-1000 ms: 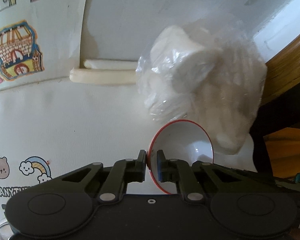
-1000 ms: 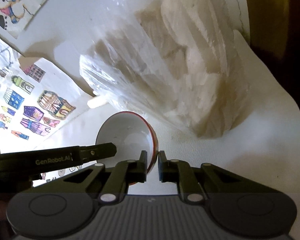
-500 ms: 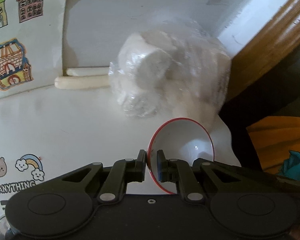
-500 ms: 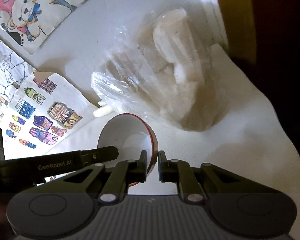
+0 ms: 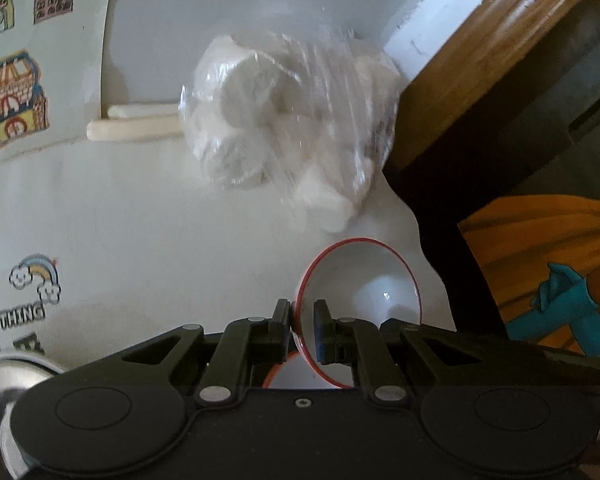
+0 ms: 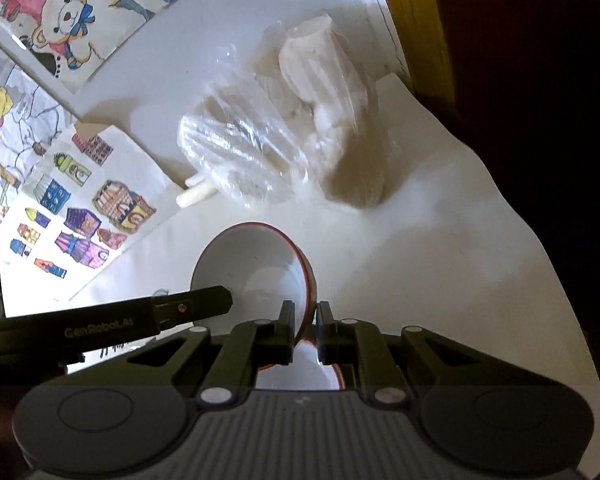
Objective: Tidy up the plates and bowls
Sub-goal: 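Lift the small bowl with both grippers and lower it into the nested bowls, then open both grippers and release the small bowl inside the nested bowls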
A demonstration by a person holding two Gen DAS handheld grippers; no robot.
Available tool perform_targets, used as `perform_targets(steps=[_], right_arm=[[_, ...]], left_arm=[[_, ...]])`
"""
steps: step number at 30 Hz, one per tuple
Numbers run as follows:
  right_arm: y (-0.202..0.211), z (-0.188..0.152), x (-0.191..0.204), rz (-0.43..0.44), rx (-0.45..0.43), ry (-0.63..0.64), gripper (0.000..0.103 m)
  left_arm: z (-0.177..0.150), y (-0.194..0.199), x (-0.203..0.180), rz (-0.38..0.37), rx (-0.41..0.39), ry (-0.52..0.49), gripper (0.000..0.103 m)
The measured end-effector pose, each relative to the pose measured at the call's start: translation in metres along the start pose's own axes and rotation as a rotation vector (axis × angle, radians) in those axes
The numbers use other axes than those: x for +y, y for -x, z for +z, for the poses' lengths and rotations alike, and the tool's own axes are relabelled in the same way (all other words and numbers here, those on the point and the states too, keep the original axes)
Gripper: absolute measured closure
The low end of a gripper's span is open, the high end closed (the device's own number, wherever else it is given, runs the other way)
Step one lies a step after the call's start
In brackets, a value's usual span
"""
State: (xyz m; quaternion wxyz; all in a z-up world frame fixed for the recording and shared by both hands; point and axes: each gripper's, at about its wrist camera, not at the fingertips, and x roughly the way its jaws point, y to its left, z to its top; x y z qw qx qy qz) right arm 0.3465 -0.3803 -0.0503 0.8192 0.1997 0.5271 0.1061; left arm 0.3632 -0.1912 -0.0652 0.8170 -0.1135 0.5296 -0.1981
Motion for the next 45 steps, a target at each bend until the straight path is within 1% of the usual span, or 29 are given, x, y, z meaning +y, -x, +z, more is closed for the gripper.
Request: perform_targets(steps=[8, 13, 25, 35, 41, 45], right_arm=[[0.008, -0.014, 0.003, -0.004, 0.017, 0.005, 0.091], [0.007, -0.020, 0.005, -0.010, 0.043, 0.013, 0.091], [0.001, -0.026, 0.000, -0.008, 0.107, -0.029, 0.091], [-0.010, -0.031, -0.006, -0.023, 0.163, -0.061, 0.091], [-0.014, -0.031, -0.008, -0.023, 0.182, -0.073, 0.091], [-0.014, -0.031, -0.008, -0.021, 0.179, -0.075, 0.091]], left_arm=[[-0.023, 0.002, 0.003, 0.004, 0.046, 0.005, 0.091], [-0.032, 0.002, 0.006, 0.009, 0.068, 0.009, 0.090], [-0.036, -0.004, 0.004, 0.035, 0.111, -0.005, 0.090], [-0.039, -0.012, 0.001, 0.056, 0.151, -0.026, 0.090], [-0.041, -0.015, 0.001, 0.067, 0.169, -0.032, 0.089], [-0.040, -0.016, 0.001, 0.071, 0.171, -0.035, 0.088]])
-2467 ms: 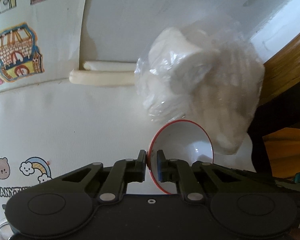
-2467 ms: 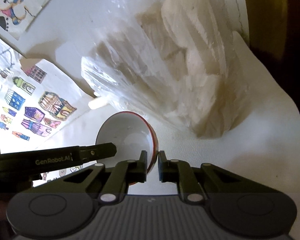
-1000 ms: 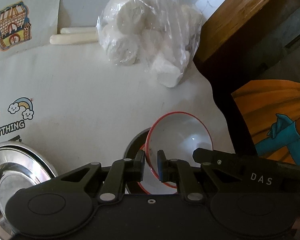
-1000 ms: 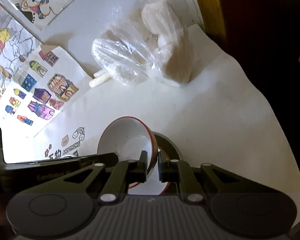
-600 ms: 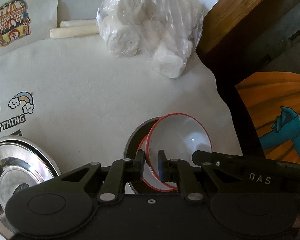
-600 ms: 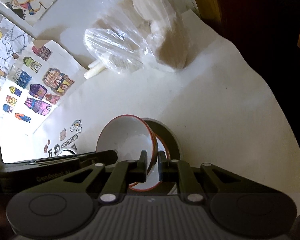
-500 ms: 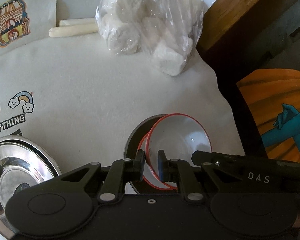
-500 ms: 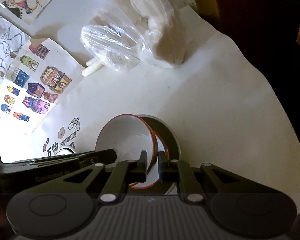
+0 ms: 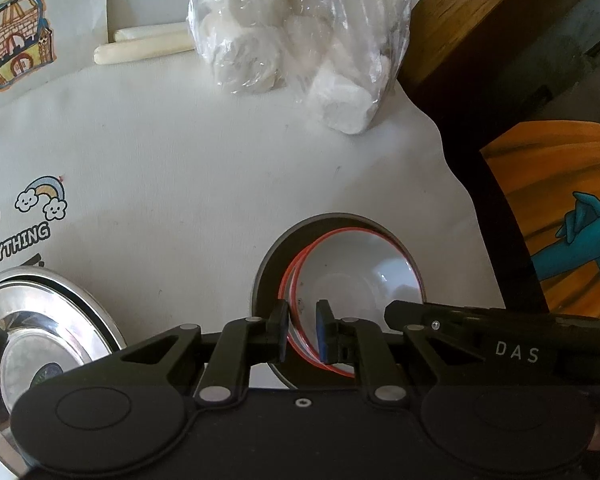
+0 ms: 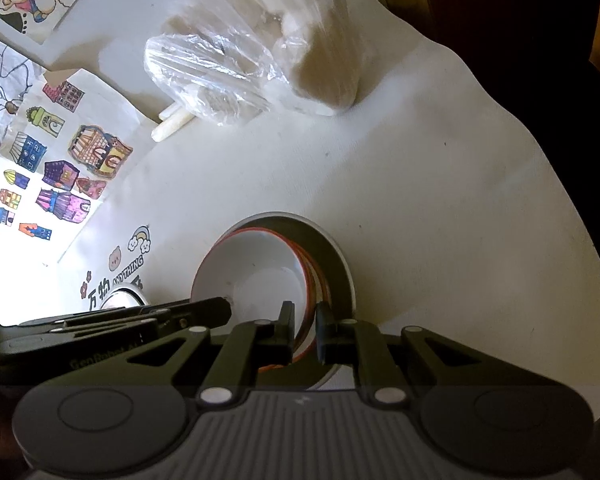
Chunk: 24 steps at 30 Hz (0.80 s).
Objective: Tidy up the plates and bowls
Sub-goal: 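Open both grippers and release the small bowl inside the nested bowls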
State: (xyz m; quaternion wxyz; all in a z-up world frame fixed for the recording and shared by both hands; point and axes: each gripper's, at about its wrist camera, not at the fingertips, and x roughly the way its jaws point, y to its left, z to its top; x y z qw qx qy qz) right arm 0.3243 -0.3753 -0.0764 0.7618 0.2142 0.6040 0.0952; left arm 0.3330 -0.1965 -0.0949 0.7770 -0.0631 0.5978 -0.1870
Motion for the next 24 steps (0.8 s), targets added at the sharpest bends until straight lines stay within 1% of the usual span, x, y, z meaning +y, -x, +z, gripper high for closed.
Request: perform_targets(steps=[14, 24], right_arm=[[-0.0003, 0.0007, 0.0008, -0.006, 0.009, 0.008, 0.089], [0.0013, -0.0008, -0.0012, -0.002, 0.003, 0.002, 0.086]], left_arm=[[-0.0004, -0.0005, 0.0004, 0.006, 0.011, 0.004, 0.086], [-0.0010, 0.0008, 0.0001, 0.003, 0.007, 0.006, 0.082]])
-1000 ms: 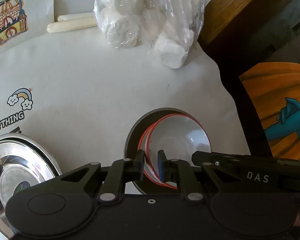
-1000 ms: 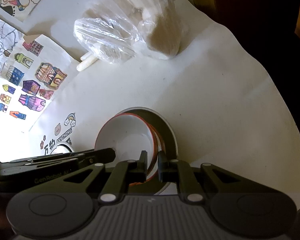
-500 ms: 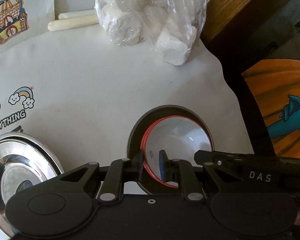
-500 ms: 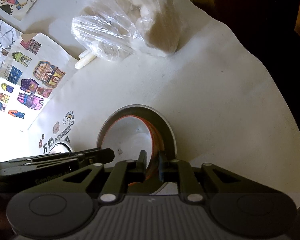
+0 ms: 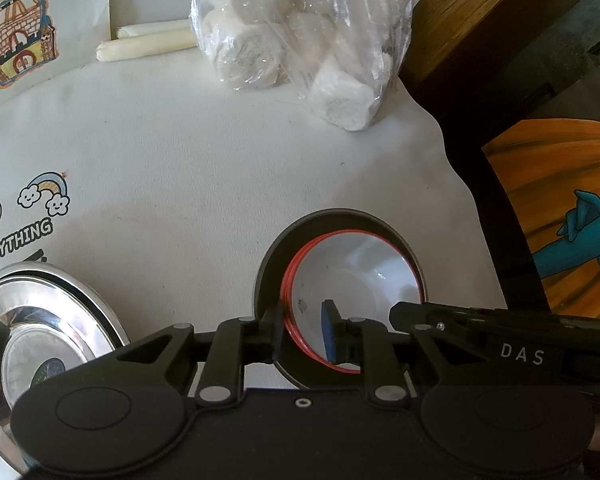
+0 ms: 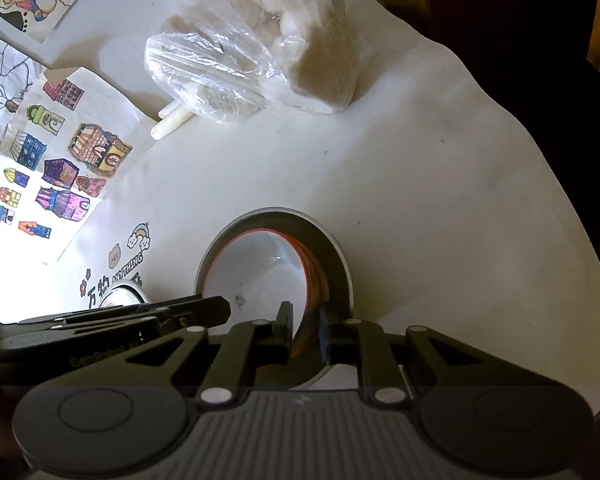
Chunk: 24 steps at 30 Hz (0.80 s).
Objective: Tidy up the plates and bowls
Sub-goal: 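Open both grippers and release the small bowl inside the nested bowls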
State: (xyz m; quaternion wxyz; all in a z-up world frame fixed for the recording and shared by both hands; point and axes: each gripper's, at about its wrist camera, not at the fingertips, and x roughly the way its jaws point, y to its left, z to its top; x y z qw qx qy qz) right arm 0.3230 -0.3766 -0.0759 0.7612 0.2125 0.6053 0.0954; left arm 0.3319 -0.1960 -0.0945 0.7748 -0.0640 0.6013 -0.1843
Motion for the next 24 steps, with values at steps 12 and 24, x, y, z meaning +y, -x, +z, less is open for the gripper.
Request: perform_targets(steps=[12, 24], right_arm=[[0.021, -0.007, -0.008, -0.005, -0.083, -0.013, 0.077], [0.047, -0.022, 0.002, -0.005, -0.195, 0.039, 0.052]], left_arm=[[-0.007, 0.019, 0.006, -0.043, -0.069, 0.019, 0.060], [-0.019, 0.047, 0.014, -0.058, -0.173, 0.040, 0.016]])
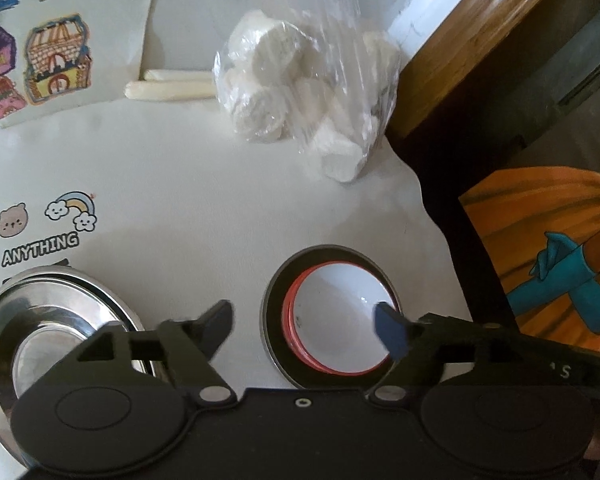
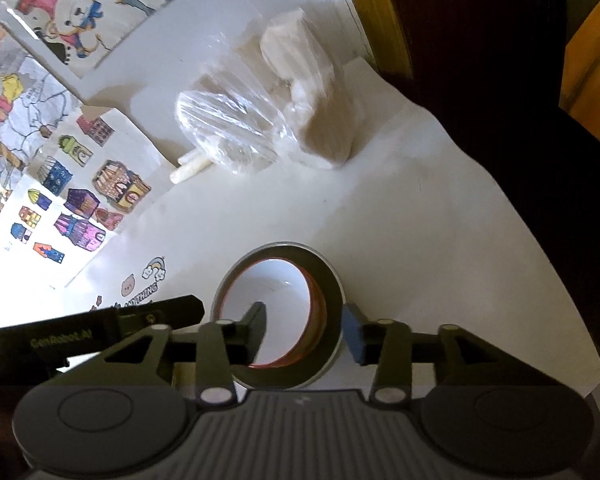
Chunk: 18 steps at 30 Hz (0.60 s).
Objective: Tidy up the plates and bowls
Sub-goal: 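Open both grippers and release the small bowl inside the nested bowls, then move both grippers to the rim of the steel bowl holding the nested bowls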
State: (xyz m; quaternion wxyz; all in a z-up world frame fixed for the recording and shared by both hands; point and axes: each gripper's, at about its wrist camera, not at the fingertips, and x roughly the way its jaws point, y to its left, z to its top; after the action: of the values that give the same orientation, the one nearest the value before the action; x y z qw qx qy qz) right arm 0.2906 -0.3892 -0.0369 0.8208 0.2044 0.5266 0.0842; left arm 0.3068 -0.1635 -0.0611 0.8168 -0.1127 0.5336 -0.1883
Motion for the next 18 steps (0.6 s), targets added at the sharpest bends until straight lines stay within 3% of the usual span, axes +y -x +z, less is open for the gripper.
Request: perform_targets(steps=[2, 5, 8, 13, 18], right_arm=[[0.004, -0.002, 0.001, -0.002, -0.015, 0.005, 0.041], [0.009, -0.006, 0.003, -0.013, -0.038, 0.006, 0.022], [0.014, -0.010, 0.004, -0.020, -0.055, 0.000, 0.011], [0.021, -0.020, 0.007, -0.032, -0.076, -0.002, 0.001], [0.027, -0.030, 0.014, -0.053, -0.090, 0.010, 0.000]], left_arm=[[-0.001, 0.004, 0.002, 0.013, -0.013, 0.002, 0.002], [-0.004, 0.008, 0.004, 0.038, -0.011, -0.001, 0.001], [-0.008, 0.009, 0.008, 0.061, 0.003, 0.003, 0.001], [-0.020, 0.020, 0.016, 0.069, -0.008, 0.013, 0.001], [-0.030, 0.031, 0.024, 0.079, -0.032, 0.027, 0.001]])
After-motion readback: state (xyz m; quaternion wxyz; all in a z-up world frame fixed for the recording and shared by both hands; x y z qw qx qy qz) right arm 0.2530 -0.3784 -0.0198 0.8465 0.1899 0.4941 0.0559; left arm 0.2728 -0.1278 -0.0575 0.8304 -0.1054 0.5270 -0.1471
